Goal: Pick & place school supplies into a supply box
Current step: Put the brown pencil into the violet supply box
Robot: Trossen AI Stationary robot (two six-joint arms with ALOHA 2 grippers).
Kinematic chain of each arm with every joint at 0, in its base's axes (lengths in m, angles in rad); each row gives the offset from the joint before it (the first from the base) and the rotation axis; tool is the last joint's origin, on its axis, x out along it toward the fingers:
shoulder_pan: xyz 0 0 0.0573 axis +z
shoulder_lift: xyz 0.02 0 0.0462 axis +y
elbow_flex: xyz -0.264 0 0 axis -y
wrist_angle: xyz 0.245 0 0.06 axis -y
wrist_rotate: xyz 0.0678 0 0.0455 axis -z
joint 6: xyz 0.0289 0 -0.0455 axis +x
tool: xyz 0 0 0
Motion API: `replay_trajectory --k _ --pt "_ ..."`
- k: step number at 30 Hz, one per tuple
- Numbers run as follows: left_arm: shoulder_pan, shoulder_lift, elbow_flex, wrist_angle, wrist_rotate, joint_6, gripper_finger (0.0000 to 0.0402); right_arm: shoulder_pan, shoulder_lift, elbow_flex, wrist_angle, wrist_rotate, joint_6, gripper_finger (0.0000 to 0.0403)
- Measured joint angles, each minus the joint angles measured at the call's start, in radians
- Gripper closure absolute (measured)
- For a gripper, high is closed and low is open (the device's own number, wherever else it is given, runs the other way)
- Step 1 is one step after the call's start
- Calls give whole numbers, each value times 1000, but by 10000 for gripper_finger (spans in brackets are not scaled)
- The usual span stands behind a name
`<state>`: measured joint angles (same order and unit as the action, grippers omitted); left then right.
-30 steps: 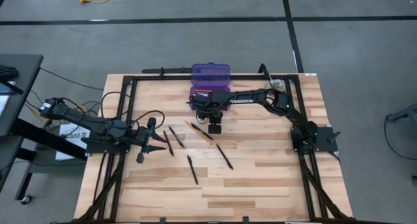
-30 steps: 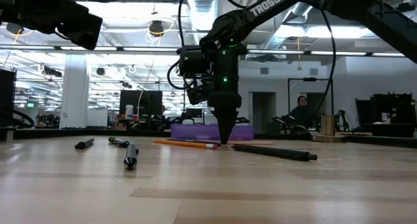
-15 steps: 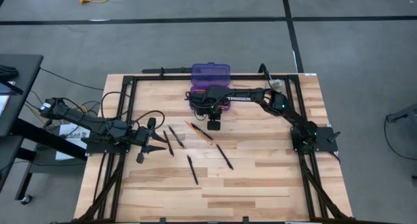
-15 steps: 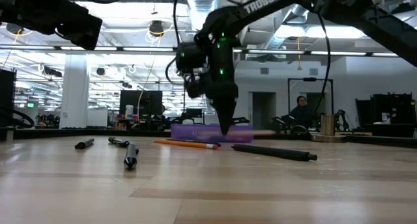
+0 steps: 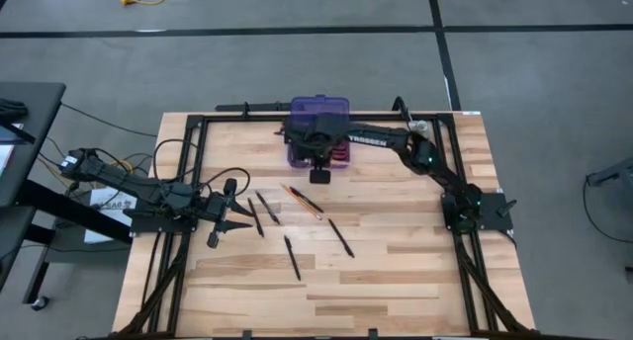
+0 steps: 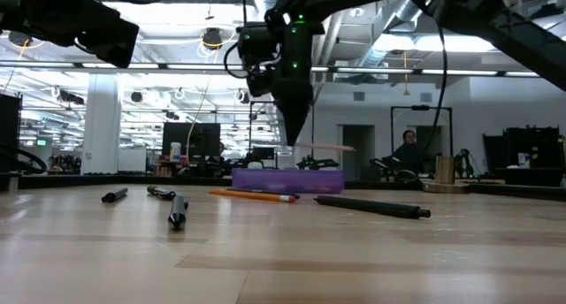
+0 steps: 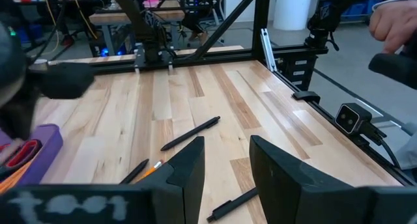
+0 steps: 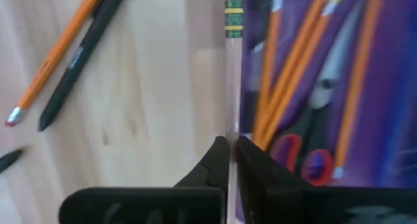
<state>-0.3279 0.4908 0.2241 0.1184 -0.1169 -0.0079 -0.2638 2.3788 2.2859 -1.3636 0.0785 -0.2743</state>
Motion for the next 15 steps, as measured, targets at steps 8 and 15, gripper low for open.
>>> replay_trajectory --k 8,15 --pt "0 0 0 0 0 5 290 -80 9 14 62 0 -41 403" --pt "0 0 0 0 0 4 290 -114 15 9 126 -67 -65 393"
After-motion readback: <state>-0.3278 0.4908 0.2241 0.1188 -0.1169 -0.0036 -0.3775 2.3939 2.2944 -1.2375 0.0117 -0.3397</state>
